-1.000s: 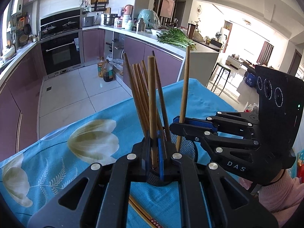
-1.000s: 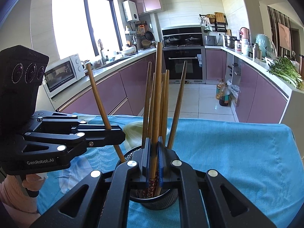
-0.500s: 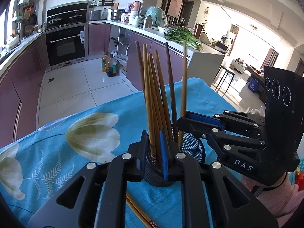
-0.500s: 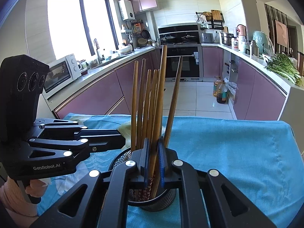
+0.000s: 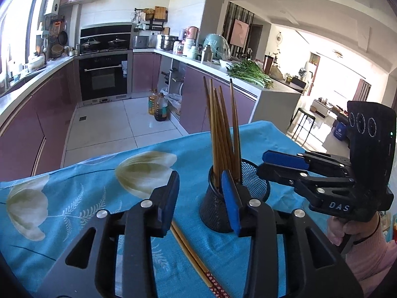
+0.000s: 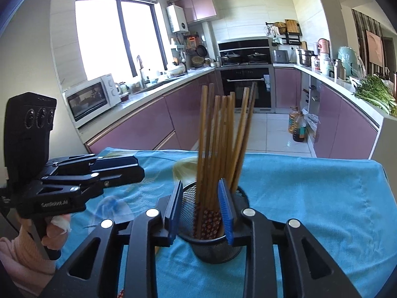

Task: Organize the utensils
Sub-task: 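Open both tools to release the chopsticks into the cup, then move both open tools over the last red-patterned chopstick pair on the tablecloth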

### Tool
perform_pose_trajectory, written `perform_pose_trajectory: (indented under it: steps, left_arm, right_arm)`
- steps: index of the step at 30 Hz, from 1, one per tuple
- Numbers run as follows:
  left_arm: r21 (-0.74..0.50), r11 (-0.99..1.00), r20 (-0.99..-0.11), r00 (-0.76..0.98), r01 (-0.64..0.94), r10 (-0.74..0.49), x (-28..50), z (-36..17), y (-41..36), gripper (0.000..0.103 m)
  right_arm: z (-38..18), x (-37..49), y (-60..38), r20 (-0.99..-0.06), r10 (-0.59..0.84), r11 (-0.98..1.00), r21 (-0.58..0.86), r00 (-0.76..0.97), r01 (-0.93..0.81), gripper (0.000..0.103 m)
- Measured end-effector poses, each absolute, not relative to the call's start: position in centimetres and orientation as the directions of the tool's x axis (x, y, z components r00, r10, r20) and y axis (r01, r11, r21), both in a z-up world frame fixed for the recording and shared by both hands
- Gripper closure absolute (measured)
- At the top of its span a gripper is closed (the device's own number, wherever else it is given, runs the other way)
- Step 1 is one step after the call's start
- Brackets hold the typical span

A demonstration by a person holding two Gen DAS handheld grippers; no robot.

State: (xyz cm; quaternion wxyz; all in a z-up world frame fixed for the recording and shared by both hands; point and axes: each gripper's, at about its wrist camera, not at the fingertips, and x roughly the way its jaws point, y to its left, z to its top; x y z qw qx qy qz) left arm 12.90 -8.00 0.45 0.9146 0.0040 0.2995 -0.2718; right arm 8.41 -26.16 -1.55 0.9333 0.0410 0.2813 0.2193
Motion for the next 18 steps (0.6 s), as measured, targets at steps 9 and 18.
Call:
perform_pose_trajectory:
  steps: [9, 18]
  left_arm:
    - [-0.119, 0.912, -0.547, 0.741, 0.392, -0.389, 9.7, -1.6, -3.3, 0.043]
    - [-0.058, 0.959, -0.604, 0.755, 0.276, -0.254, 7.7, -6.1, -1.8, 0.015]
  right_arm:
    - [-4.7, 5.6, -22.6, -0.578, 0.497, 0.855, 0.199, 0.647, -0.479, 0.065]
    - [-10.4, 5.7, -18.8, -0.702, 0.449, 0.865, 0.188, 0.552, -0.465, 0.064]
